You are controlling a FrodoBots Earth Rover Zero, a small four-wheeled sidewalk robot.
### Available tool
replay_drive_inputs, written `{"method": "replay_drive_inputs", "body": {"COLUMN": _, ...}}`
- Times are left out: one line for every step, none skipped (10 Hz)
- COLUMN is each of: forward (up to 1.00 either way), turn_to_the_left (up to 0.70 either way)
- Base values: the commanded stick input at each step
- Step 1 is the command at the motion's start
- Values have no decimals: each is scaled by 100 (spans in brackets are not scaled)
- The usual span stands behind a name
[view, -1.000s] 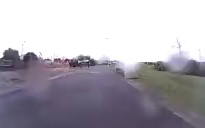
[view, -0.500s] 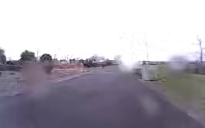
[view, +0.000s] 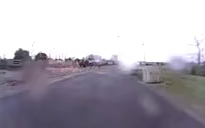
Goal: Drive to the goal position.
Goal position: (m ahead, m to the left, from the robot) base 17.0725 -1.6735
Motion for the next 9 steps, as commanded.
{"method": "replay_drive_inputs", "body": {"forward": 100, "turn_to_the_left": -36}}
{"method": "replay_drive_inputs", "body": {"forward": 100, "turn_to_the_left": -34}}
{"method": "replay_drive_inputs", "body": {"forward": 100, "turn_to_the_left": 0}}
{"method": "replay_drive_inputs", "body": {"forward": 100, "turn_to_the_left": 0}}
{"method": "replay_drive_inputs", "body": {"forward": 100, "turn_to_the_left": 0}}
{"method": "replay_drive_inputs", "body": {"forward": 100, "turn_to_the_left": 0}}
{"method": "replay_drive_inputs", "body": {"forward": 100, "turn_to_the_left": 0}}
{"method": "replay_drive_inputs", "body": {"forward": 100, "turn_to_the_left": -26}}
{"method": "replay_drive_inputs", "body": {"forward": 100, "turn_to_the_left": -8}}
